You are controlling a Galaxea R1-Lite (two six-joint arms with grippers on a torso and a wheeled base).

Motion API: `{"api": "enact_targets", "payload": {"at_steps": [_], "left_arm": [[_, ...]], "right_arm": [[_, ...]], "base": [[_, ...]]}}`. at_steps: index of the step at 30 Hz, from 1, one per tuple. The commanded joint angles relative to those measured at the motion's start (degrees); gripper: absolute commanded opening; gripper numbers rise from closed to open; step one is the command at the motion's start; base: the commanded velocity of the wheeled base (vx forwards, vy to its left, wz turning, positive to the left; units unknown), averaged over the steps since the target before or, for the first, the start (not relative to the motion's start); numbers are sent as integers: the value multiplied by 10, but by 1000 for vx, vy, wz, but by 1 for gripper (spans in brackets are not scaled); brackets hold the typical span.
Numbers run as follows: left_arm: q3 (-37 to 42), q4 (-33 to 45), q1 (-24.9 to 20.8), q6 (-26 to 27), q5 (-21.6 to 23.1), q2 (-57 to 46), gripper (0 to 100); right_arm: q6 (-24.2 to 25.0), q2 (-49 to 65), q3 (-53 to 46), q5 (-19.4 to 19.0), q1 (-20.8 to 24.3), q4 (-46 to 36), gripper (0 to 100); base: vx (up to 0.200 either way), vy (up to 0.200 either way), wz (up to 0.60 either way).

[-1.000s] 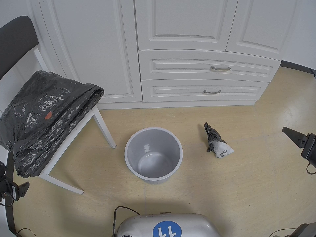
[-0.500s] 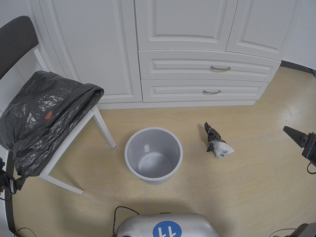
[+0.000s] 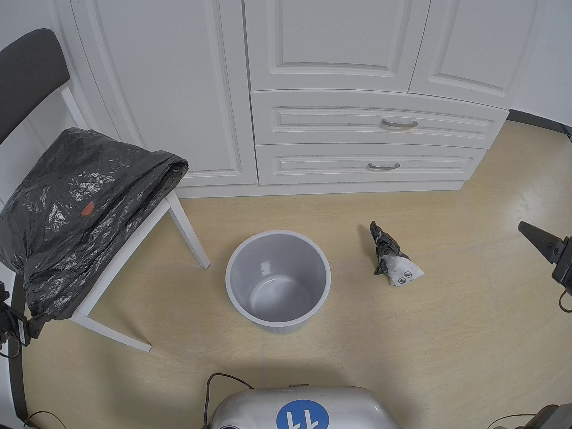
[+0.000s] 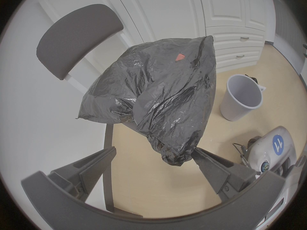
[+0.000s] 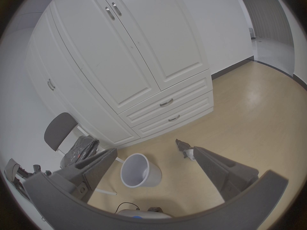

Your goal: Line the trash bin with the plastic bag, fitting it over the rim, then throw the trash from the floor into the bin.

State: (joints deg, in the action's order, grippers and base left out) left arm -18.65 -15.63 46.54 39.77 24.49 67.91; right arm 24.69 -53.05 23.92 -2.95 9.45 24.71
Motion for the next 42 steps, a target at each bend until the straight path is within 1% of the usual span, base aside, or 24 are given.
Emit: {"api": "enact_targets", "payload": {"at_steps": [1, 2, 4, 5, 6, 9, 10, 12, 14, 18, 23, 27, 31, 42], "left_arm": [[-4, -11, -7, -30, 0, 16, 100], [-5, -12, -7, -33, 1, 17, 100], [-9, -42, -7, -58, 0, 28, 100], [-9, -45, -7, -60, 0, 29, 100], [-11, -82, -1, -86, 0, 35, 100], [-14, -113, 3, -116, 0, 39, 100], [-19, -130, 7, -140, 0, 40, 100], [-29, -143, 9, -163, -1, 45, 100], [-38, -143, 12, -173, -1, 49, 100], [-31, -142, 10, -169, 1, 59, 100], [-17, -143, -16, -167, 0, 77, 100], [-5, -143, -26, -159, 0, 85, 100], [-8, -145, -27, -144, 0, 122, 100], [-1, -245, -27, -151, 2, 190, 100]], "right_arm": [[-2, 23, 3, -2, 2, 0, 100], [-2, 24, 3, -2, 2, 0, 100], [-2, 30, 6, -2, 3, 0, 100], [-2, 30, 6, -2, 2, 0, 100], [-3, 32, 6, -2, 3, 0, 100], [-3, 32, 6, -2, 3, 0, 100], [-3, 32, 6, -2, 3, 0, 100], [-3, 32, 6, -2, 3, 0, 100], [-3, 32, 6, -2, 4, 0, 100], [-2, 31, 3, -2, 15, -1, 100], [-1, 31, 1, -2, 29, -1, 100], [-1, 31, 1, -2, 29, -1, 100], [0, 32, 1, -2, 29, -1, 100], [1, 32, 1, -2, 29, -1, 100]], "base": [[0, 0, 0], [0, 0, 0], [0, 0, 0], [0, 0, 0], [0, 0, 0], [0, 0, 0], [0, 0, 0], [0, 0, 0], [0, 0, 0], [0, 0, 0], [0, 0, 0], [0, 0, 0], [0, 0, 0], [0, 0, 0]]}}
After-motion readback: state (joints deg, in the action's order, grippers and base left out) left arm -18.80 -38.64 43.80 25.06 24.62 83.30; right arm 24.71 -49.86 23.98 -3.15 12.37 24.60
